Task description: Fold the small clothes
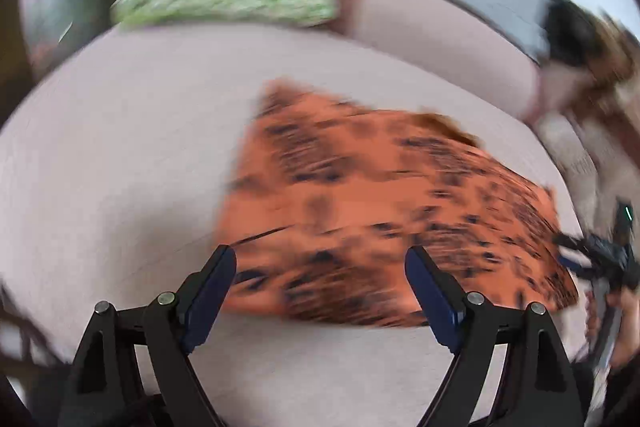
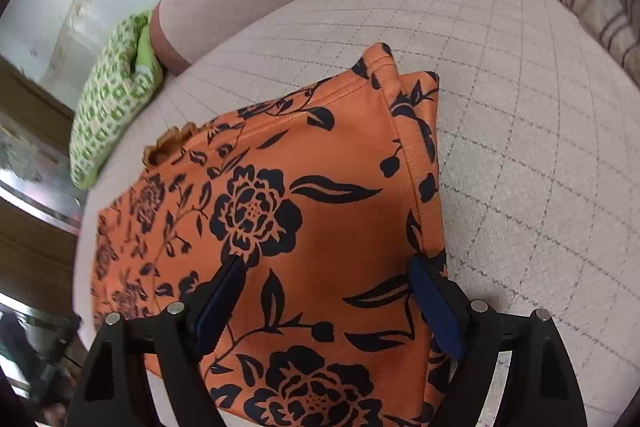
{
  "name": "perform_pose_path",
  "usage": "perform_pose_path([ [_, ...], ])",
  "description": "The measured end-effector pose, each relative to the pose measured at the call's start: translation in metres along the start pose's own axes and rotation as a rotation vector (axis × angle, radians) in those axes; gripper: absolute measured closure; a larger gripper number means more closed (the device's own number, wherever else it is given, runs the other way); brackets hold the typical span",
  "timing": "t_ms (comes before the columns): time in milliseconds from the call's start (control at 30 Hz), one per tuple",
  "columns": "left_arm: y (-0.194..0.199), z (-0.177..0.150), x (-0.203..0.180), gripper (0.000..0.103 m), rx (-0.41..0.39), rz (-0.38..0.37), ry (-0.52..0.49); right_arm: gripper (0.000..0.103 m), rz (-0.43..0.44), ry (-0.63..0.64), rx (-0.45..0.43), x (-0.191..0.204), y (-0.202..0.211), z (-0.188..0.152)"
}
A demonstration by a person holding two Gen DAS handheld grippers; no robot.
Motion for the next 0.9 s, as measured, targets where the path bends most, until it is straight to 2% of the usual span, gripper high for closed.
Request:
perform_pose_path([
  [67,-0.013,-0.006,0.032,0.021,0.069,-0.025,0.115,0.017,0.0,0.012,0.005,-0.006,0.005,0.0],
  [100,-0.02,-0.01,0.041,0.036,0.101,-0.06,0.145,0.017,-0.005,0.017,0.006,0.0,0.003,0.0],
  [167,-0.023,-0.011,0.045,0.071,0.11,-0.035,0.111,0.017,-0.019,0.025,0.008,0.002,0.002,-0.002],
  [200,-0.024,-0.009,0.044,0.09,0.13,-0.052,0.1,0.017,-0.023,0.026,0.01,0.003,0.001,-0.002],
  [233,-0.023,-0.008,0.045,0.09,0.146,-0.092,0.111,0.016,-0.026,0.026,0.011,0.004,-0.001,-0.001],
  [300,-0.016,-0.005,0.038,0.09,0.11,-0.043,0.029,0.016,-0.035,0.032,0.017,0.004,-0.002,0.0],
  [333,-0.024,-0.009,0.037,0.089,0.137,-0.022,-0.006,0.016,-0.037,0.039,0.02,0.003,-0.002,0.0],
  [367,-0.034,-0.012,0.041,0.089,0.175,-0.023,0.003,0.015,-0.035,0.04,0.02,0.003,-0.003,0.0],
  [467,-0.024,0.0,0.039,0.083,0.196,-0.028,-0.01,0.012,-0.019,0.04,0.024,0.004,-0.005,0.002],
  [500,-0.013,0.011,0.036,0.082,0.161,-0.035,-0.014,0.011,-0.013,0.038,0.026,0.004,-0.007,0.002],
  [567,0.004,0.032,0.029,0.07,0.073,-0.026,-0.063,0.008,-0.006,0.041,0.03,0.005,-0.008,0.002],
  [600,0.009,0.046,0.025,0.05,0.032,-0.018,-0.088,0.007,-0.009,0.046,0.031,0.007,-0.009,0.002],
  [633,0.009,0.062,0.021,0.035,-0.013,-0.01,-0.11,0.006,-0.013,0.051,0.031,0.008,-0.009,0.002],
  [700,-0.006,0.092,0.016,0.035,-0.034,0.01,-0.137,0.004,-0.019,0.06,0.034,0.011,-0.012,0.002],
  [767,-0.042,0.121,0.015,0.036,0.021,-0.019,-0.132,0.001,-0.02,0.063,0.037,0.012,-0.013,0.003],
  [833,-0.073,0.14,0.016,0.055,0.069,-0.045,-0.101,0.001,-0.015,0.061,0.037,0.012,-0.012,0.002],
  [900,-0.097,0.15,0.017,0.056,0.089,-0.047,-0.088,0.001,0.0,0.059,0.035,0.01,-0.011,0.002],
])
Point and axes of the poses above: each gripper's, at about its wrist camera, not at the fingertips, and y roughly against the way its jaws point, x to its left, z to its top, the point moved 2 cm from there along -y, roughly the way its jaws point, and after that the axes turned 5 degrees about x, right-handed, at the moved point
